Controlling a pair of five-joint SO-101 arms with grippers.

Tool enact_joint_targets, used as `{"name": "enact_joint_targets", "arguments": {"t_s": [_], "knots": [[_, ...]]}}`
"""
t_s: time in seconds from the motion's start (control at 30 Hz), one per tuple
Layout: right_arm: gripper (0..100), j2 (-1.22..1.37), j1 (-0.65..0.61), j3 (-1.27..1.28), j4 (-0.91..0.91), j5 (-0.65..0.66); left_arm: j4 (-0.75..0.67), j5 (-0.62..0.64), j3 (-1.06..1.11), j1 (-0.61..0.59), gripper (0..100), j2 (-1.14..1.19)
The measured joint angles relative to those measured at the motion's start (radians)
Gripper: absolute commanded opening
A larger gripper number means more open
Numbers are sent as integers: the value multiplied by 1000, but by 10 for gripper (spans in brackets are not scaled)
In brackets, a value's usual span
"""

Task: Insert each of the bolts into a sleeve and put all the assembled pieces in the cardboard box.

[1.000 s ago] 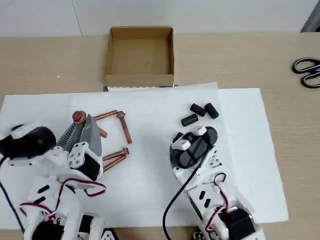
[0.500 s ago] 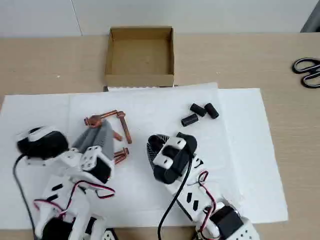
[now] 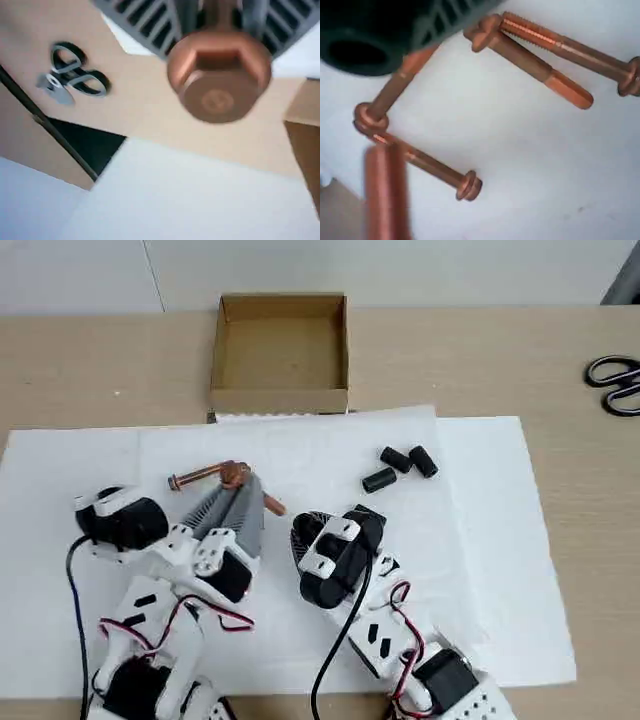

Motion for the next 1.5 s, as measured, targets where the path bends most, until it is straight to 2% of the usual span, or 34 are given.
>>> {"name": "enact_joint_targets", "arguments": {"t_s": [0.83, 1.13, 1.5], "knots": [[2, 2, -21, 18, -34, 3, -15, 6, 60, 60, 6, 0], [2, 0, -43, 15, -54, 5, -6, 6, 66, 115, 6, 0], [2, 2, -48, 17, -52, 54, 210, 5, 58, 201, 6, -2]]}}
